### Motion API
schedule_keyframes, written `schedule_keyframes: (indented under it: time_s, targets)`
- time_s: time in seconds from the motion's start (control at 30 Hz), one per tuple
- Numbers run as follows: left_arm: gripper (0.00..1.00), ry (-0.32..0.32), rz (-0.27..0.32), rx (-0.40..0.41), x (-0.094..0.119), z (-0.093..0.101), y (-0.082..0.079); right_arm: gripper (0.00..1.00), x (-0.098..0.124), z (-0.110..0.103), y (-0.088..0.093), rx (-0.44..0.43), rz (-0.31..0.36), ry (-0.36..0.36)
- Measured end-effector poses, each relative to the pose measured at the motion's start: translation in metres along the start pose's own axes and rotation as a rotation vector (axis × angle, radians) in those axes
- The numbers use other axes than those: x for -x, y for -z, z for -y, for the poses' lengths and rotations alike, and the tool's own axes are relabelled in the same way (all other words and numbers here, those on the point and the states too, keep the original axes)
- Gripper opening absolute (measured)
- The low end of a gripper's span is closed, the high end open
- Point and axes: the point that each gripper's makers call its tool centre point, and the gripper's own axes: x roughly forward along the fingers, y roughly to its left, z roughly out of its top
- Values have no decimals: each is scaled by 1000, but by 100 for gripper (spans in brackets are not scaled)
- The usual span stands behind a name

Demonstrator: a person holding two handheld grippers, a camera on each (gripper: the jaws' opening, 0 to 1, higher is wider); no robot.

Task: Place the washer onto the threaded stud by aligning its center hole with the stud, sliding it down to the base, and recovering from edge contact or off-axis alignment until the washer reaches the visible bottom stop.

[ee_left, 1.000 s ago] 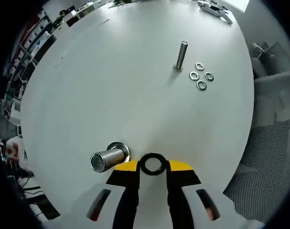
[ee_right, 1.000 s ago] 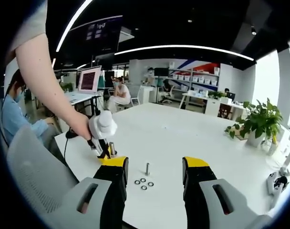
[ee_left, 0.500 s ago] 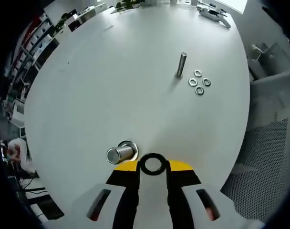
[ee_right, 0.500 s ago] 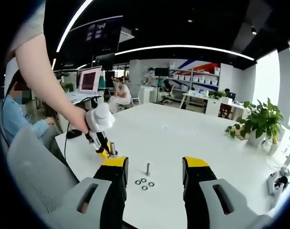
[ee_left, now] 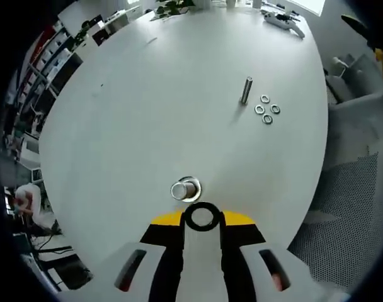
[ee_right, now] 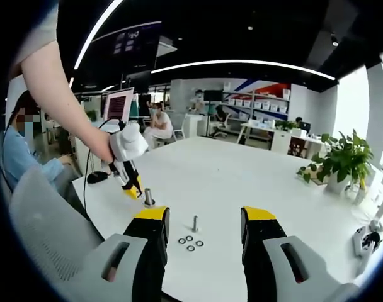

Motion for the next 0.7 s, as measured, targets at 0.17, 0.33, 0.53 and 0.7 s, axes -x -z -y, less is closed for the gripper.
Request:
schedule_keyframes:
  time_s: [0.17, 0.33, 0.53, 0.7]
  targets:
    - [19, -9, 8, -19, 3, -4, -7, 48, 0, 0, -1, -1, 3, 3]
    - [19, -17, 6, -36, 5, -6, -12, 48, 1, 1, -1, -1, 4, 6]
    - [19, -25, -1, -50, 4, -11, -18, 48, 1, 1, -1, -1, 7, 8]
    - [19, -29, -19, -65, 0, -13, -21, 48, 1, 2, 0, -2, 7, 12]
